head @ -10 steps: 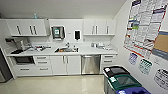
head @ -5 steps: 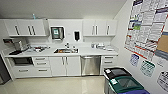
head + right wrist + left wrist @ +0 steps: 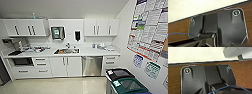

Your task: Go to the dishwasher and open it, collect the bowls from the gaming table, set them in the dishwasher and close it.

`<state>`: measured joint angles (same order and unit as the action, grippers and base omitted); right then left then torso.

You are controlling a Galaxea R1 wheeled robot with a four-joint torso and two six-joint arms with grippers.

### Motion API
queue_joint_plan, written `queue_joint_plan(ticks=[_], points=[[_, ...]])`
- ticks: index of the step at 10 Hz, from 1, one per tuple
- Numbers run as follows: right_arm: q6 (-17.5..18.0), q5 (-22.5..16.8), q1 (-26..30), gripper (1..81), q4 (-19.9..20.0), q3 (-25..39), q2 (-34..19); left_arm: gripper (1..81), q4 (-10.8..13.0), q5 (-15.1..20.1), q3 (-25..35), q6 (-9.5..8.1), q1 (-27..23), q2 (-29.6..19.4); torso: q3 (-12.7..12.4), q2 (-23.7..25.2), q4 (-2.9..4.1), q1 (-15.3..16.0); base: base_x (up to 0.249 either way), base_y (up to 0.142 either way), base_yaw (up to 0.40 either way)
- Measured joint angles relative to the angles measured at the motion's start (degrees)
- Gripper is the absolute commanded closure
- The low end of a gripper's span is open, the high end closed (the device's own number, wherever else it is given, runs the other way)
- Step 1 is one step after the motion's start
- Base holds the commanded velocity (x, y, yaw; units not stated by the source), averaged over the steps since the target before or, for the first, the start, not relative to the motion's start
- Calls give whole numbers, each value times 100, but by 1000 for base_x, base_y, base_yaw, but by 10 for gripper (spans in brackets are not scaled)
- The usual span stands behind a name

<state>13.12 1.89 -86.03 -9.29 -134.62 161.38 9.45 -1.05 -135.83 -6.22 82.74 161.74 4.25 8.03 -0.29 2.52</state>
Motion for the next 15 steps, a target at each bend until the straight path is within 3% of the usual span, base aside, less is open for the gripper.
queue_joint_plan(ticks=[3, 15], points=[[0, 4, 1, 10, 0, -2, 6, 10, -2, -5, -1, 0, -2, -4, 0, 0, 0, 0, 87, 74, 0], [0, 0, -2, 10, 0, -2, -44, 10, 0, -2, 2, 0, 15, 24, 0, 0, 0, -2, 110, 0, 0]])
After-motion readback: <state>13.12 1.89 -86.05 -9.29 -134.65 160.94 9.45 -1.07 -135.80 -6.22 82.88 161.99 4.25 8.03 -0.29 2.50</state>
